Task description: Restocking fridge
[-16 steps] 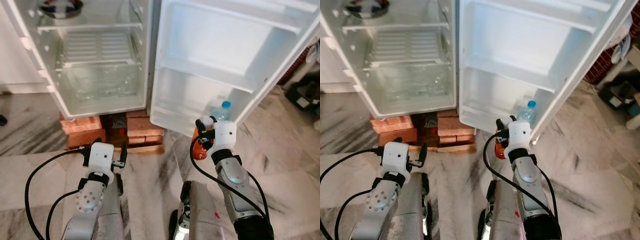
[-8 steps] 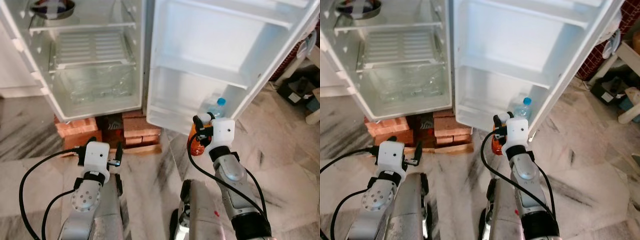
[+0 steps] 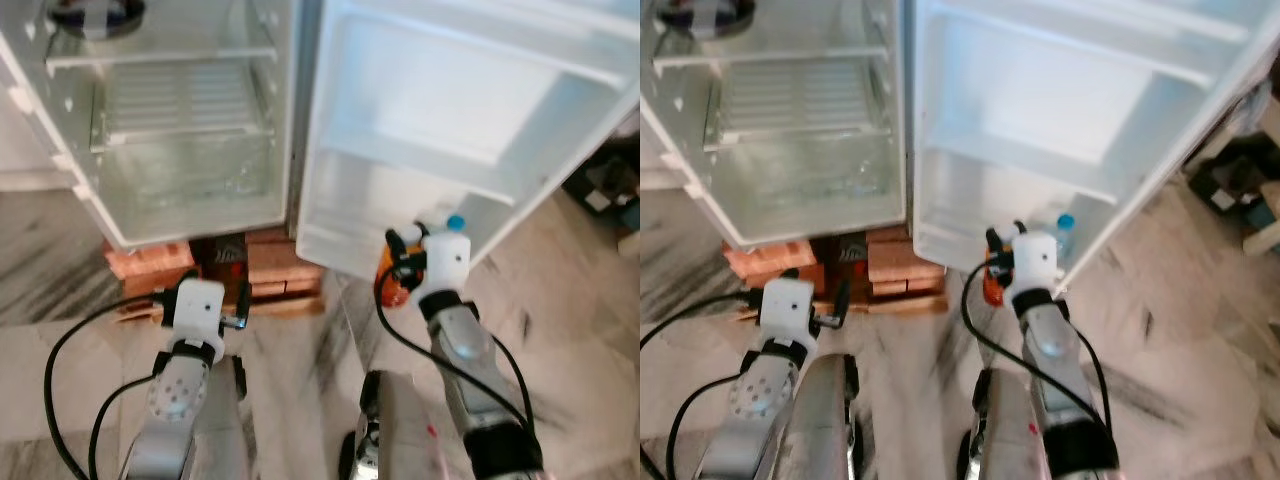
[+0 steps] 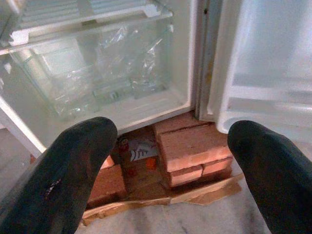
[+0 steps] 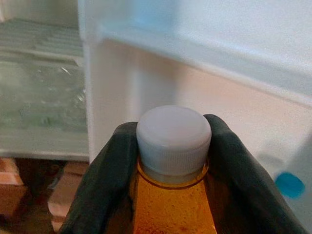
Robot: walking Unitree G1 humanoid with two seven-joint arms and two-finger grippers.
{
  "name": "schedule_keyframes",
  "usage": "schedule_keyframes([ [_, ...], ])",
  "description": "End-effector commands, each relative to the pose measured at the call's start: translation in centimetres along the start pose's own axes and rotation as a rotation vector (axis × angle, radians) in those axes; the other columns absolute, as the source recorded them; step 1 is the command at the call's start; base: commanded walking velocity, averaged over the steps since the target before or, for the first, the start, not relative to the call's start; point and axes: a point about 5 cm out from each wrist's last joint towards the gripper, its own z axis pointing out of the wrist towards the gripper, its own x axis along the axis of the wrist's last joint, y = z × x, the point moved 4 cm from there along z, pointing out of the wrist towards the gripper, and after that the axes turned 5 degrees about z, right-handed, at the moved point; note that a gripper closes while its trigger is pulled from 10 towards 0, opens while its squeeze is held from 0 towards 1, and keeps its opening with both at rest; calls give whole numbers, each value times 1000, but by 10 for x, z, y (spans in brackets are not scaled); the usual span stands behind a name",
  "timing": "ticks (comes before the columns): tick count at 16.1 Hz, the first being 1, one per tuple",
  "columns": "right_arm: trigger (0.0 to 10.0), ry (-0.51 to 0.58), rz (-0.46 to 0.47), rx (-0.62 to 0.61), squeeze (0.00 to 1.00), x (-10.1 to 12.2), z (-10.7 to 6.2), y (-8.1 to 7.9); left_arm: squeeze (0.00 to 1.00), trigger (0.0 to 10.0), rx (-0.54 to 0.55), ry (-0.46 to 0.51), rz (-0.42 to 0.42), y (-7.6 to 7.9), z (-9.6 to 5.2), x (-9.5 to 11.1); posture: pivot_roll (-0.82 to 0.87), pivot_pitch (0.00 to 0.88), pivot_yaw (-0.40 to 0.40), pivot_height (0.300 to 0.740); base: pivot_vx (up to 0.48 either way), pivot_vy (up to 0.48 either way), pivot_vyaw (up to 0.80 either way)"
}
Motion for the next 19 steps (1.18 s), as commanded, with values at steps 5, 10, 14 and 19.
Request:
schedule_keyframes([
  [5,10000,21,-1,4,0,4,-1,3,0,10000,-11,0,-1,3,-2,0,156,166,-92,573,332,0,0],
  [10,10000,23,-5,8,0,4,-1,2,0,10000,-13,-3,-5,4,-1,0,155,167,-91,573,0,0,0],
  [14,10000,31,-7,21,0,6,0,-1,0,10000,-9,9,17,4,0,2,156,165,-89,573,0,-196,0],
  [19,10000,35,-7,28,0,7,0,-2,0,10000,0,5,-6,4,0,2,155,169,-90,573,0,-171,0],
])
